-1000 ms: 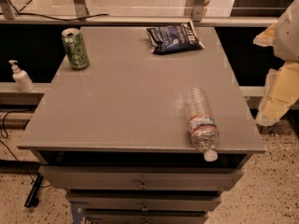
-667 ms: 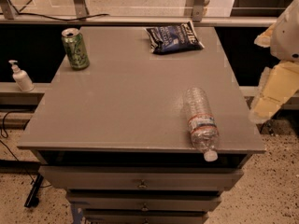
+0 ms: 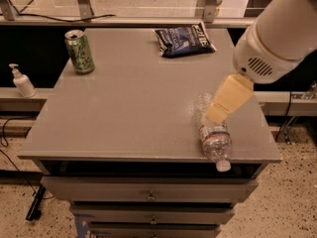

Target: Pick water bottle

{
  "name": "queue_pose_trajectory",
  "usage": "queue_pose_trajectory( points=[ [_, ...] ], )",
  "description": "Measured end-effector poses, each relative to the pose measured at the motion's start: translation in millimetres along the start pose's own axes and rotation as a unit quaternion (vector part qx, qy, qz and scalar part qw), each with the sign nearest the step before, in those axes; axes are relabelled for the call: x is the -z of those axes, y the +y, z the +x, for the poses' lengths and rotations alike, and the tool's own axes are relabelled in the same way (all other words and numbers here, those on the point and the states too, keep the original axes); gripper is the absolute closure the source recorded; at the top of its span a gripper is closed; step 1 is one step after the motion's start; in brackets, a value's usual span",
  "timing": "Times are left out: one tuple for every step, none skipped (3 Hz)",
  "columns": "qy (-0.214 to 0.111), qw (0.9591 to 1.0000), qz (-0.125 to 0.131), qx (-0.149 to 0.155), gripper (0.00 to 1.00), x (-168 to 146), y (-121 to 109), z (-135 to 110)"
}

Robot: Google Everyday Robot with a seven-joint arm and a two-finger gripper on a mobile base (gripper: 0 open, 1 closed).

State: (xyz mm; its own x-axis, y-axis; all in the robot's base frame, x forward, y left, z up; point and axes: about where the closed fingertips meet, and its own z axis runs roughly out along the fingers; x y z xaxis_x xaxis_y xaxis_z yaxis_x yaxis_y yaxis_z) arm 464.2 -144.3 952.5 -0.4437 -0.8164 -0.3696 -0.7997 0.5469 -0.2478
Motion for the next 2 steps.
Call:
queue_pose_trajectory(
  points=[
    [0.024, 0.9995, 0.015, -0.013, 0.00, -30.6, 13.1, -29.6],
    [0.026, 0.9980, 0.027, -0.051, 0.00, -29.1, 10.0, -30.9]
  ],
)
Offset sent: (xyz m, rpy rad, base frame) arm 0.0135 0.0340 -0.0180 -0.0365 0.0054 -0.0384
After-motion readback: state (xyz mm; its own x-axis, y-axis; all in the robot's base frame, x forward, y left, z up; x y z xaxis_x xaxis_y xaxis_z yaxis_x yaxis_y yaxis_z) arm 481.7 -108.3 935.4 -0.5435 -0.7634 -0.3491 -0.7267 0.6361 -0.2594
